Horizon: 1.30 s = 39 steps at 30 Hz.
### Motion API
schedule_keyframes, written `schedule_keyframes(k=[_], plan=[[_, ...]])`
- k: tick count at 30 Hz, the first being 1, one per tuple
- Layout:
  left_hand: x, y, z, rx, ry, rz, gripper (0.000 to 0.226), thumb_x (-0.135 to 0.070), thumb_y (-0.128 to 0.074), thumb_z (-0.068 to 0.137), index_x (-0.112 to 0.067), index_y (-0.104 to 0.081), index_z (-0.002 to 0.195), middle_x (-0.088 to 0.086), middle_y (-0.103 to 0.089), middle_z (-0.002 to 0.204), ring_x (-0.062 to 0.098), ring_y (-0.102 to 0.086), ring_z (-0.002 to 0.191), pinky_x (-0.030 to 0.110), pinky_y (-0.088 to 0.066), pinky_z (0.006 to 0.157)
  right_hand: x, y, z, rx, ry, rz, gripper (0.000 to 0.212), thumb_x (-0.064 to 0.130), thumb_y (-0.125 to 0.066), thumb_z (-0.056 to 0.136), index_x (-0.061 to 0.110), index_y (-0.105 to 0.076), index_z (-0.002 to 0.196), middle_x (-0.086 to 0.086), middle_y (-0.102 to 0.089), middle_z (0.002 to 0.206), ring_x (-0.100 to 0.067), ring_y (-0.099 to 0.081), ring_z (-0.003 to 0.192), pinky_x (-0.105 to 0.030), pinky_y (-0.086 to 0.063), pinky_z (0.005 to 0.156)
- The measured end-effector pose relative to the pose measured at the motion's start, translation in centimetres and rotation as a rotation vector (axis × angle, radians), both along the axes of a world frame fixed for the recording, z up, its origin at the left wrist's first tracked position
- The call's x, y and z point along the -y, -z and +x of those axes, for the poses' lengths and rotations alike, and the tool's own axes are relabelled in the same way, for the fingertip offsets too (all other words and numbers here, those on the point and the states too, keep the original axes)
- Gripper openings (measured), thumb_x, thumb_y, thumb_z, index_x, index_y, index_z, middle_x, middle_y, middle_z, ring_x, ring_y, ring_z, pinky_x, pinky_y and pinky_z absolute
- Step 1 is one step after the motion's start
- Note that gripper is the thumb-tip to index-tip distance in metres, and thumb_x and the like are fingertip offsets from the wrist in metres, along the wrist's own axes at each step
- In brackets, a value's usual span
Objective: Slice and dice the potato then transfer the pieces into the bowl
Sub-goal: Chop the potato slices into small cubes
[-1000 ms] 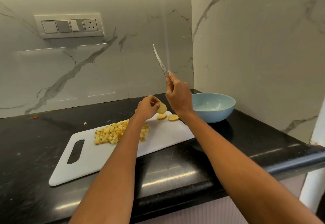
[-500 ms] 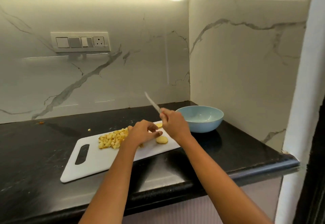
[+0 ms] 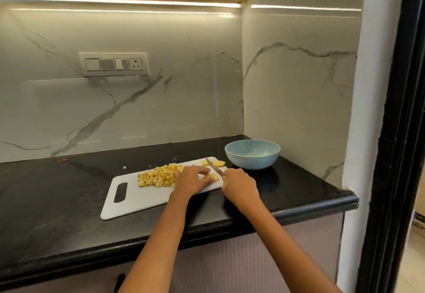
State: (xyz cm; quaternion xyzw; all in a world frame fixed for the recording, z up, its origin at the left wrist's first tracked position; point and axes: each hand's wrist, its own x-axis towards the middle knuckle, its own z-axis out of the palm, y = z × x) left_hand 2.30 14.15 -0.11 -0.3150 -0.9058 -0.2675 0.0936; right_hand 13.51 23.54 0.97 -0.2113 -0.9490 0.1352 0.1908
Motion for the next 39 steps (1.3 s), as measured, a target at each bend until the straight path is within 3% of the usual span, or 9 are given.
schedule_keyframes(k=[8,17,32,39], plan=[[-0.3,0.2,-0.1,-0.025,-0.064,-0.021,0.025,-0.049,-0.06,0.084,-0.036,-0.068,0.103,-0.012,-0.061,0.123,0.014,-0.044,0.123,0.044,-0.021,0.105,1.3,-0.7,2.0,0.068,-0.006,0.051,0.025,0.02,-0.046,0.096,0.009,-0.054,0.116,-0.01,-0.058,0.111,-0.022,-0.06,0.096,-0.027,-0.041,0.071],[-0.4,-0.2,0.0,-0.018,-0.084,-0.029,0.026,-0.05,-0.06,0.084,-0.035,-0.069,0.104,-0.01,-0.061,0.124,0.016,-0.042,0.124,0.042,-0.023,0.103,2.1,-0.8,2.3,0.096,-0.021,0.157,0.029,0.018,-0.046,0.097,0.008,-0.051,0.124,-0.011,-0.058,0.117,-0.022,-0.06,0.102,-0.03,-0.046,0.082],[-0.6,-0.8,0.3,-0.019,-0.087,-0.029,0.022,-0.043,-0.062,0.085,-0.032,-0.07,0.103,-0.003,-0.059,0.126,0.02,-0.038,0.128,0.041,-0.02,0.105,2.4,-0.7,1.4,0.097,-0.021,0.243,0.026,0.013,-0.045,0.098,0.009,-0.053,0.122,-0.009,-0.059,0.115,-0.021,-0.061,0.098,-0.025,-0.039,0.069],[-0.5,-0.6,0.5,-0.037,-0.102,-0.019,0.022,-0.046,-0.063,0.083,-0.033,-0.072,0.098,-0.005,-0.063,0.12,0.018,-0.043,0.124,0.043,-0.022,0.106,2.0,-0.8,1.8,0.158,-0.066,0.277,0.027,0.013,-0.042,0.099,0.01,-0.052,0.123,-0.01,-0.058,0.116,-0.022,-0.059,0.101,-0.029,-0.044,0.079]])
